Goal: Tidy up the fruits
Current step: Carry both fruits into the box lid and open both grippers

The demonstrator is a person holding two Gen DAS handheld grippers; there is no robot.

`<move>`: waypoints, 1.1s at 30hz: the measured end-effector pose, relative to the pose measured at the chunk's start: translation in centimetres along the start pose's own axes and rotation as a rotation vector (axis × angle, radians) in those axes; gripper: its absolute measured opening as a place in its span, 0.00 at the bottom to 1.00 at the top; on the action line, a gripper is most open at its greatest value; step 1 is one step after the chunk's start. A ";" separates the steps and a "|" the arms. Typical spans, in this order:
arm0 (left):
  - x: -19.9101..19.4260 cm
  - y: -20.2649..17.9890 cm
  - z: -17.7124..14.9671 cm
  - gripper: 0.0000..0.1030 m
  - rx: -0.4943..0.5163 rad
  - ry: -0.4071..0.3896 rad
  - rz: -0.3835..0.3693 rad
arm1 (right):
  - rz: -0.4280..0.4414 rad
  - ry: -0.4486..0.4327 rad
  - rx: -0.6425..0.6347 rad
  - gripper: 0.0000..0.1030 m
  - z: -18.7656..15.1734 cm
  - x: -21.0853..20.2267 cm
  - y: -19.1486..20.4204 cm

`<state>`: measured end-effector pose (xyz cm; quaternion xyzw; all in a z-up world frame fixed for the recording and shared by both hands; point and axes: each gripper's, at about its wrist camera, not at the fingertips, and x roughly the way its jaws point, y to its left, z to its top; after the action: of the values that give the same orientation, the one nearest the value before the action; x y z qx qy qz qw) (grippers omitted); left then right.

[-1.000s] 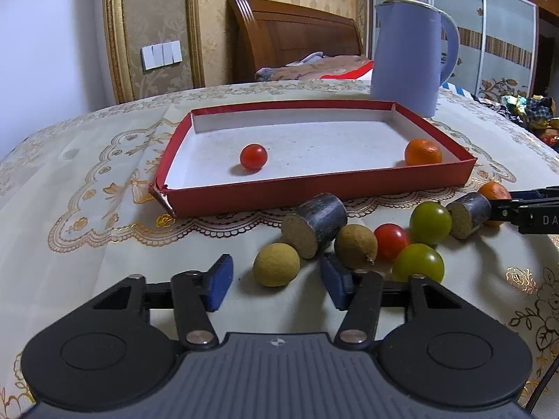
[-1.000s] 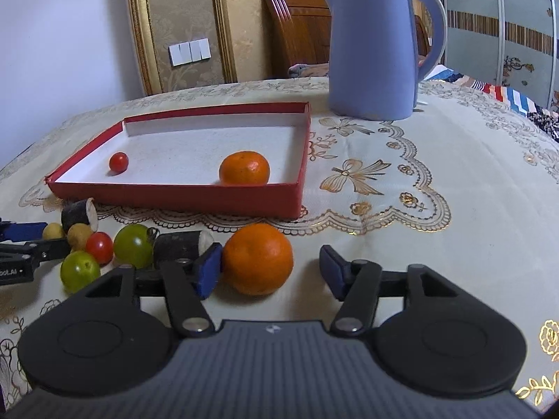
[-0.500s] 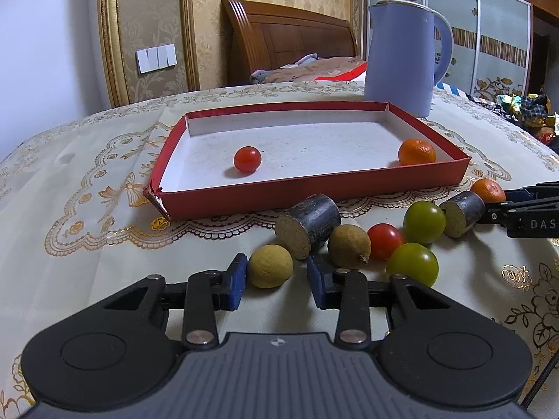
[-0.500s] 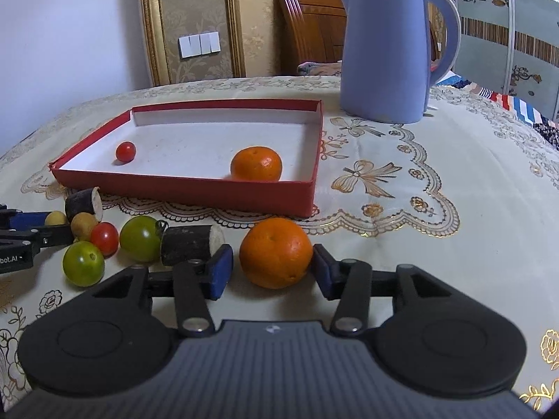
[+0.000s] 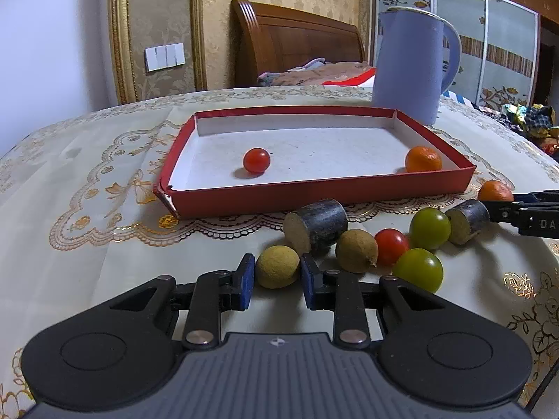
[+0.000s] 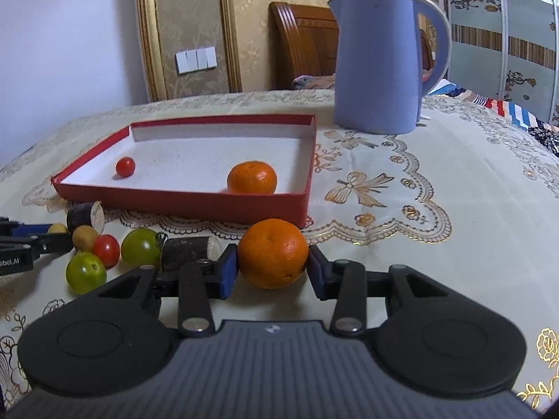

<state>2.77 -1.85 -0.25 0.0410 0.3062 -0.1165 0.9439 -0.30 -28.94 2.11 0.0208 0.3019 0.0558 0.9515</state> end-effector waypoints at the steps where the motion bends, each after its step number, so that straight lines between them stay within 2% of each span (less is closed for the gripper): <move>1: -0.1 0.1 0.0 0.26 -0.006 -0.001 0.001 | 0.000 -0.004 0.002 0.38 0.0 -0.1 0.0; 8: -1.0 0.5 0.1 0.26 -0.038 -0.038 0.026 | -0.007 -0.036 -0.007 0.38 0.2 -0.8 0.3; 18: -0.1 0.3 2.7 0.26 -0.052 -0.059 0.029 | 0.004 -0.064 -0.016 0.38 1.9 -0.8 1.3; 26: 1.5 0.6 5.0 0.26 -0.087 -0.057 0.037 | -0.022 -0.099 -0.045 0.38 5.0 1.3 2.3; 33: 3.4 -0.2 7.1 0.26 -0.055 -0.051 0.057 | -0.039 -0.078 -0.038 0.38 7.2 4.3 2.7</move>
<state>9.47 -3.74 3.47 0.0210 0.2839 -0.0823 0.9551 7.06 -25.76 5.69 -0.0007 0.2637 0.0422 0.9637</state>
